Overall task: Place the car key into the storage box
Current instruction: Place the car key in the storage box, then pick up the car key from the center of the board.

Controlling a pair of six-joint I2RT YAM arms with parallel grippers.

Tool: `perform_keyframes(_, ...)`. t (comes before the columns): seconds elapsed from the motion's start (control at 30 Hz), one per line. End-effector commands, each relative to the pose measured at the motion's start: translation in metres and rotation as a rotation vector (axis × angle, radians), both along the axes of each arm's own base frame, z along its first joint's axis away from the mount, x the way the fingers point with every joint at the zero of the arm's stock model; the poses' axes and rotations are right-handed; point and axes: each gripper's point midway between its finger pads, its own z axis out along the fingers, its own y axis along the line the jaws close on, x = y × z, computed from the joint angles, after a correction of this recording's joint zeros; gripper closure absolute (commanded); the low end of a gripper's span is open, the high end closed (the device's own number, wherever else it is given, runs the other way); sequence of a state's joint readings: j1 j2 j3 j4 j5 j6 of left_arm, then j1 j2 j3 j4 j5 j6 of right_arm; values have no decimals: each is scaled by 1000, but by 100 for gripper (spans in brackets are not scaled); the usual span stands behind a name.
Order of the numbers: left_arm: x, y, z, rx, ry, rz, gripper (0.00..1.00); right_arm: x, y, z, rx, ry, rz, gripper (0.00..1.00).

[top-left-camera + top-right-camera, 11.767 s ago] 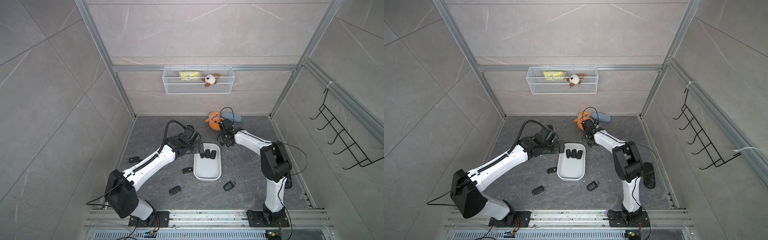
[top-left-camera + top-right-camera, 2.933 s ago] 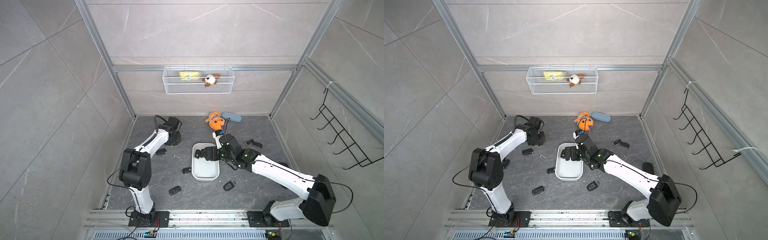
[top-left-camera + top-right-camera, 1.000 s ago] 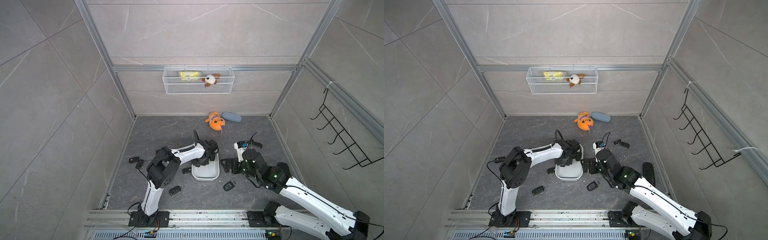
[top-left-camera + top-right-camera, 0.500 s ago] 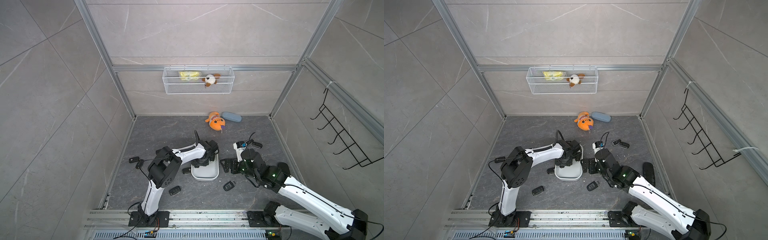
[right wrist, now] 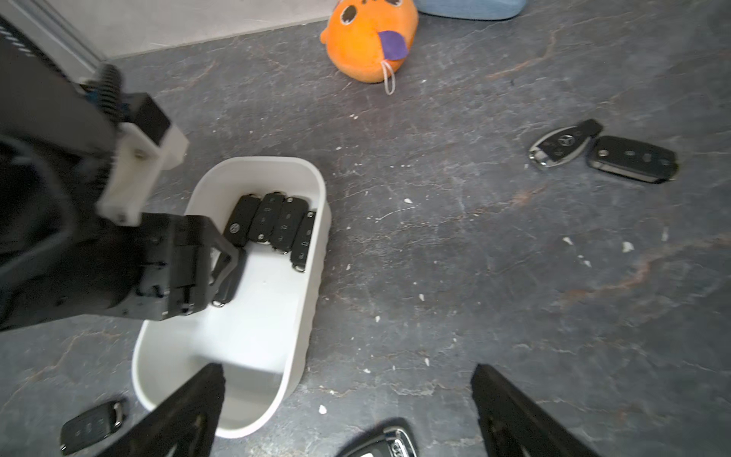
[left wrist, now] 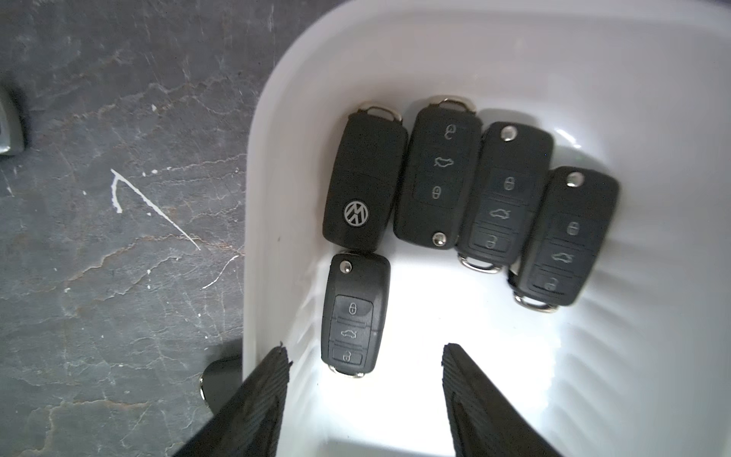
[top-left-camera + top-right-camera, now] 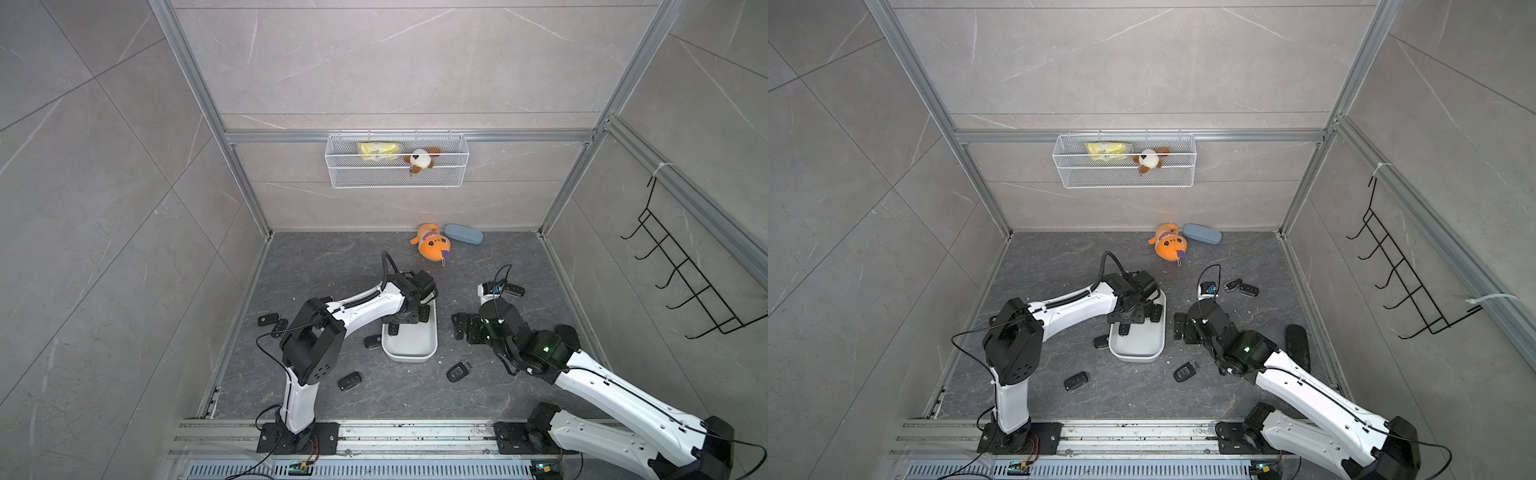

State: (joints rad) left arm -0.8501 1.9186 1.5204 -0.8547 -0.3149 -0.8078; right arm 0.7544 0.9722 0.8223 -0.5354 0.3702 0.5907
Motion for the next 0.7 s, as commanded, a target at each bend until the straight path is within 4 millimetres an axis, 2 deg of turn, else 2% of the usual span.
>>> perform_keyframes(0.0,1,-4,32,-78,-44,-16,32,12,-23,10,-68,-28,-121,0)
perform_keyframes(0.07,1,-7,41,-101,-62,-32,30,18,-30,9,-92,-23,-156,0)
perform_keyframes(0.1,2,-8,47,-112,-73,-41,25,22,-34,8,-103,-19,-177,0)
perform_keyframes(0.17,2,-10,57,-136,-92,-61,21,31,-43,7,-106,-8,-218,0)
perform_keyframes(0.33,4,-18,86,-208,-151,-113,1,52,-63,-2,-79,32,-297,0)
perform_keyframes(0.5,7,-23,111,-258,-213,-158,0,79,-87,-17,-84,78,-369,0)
perform_keyframes(0.67,14,-16,120,-264,-249,-146,0,112,-116,-37,5,134,-458,0)
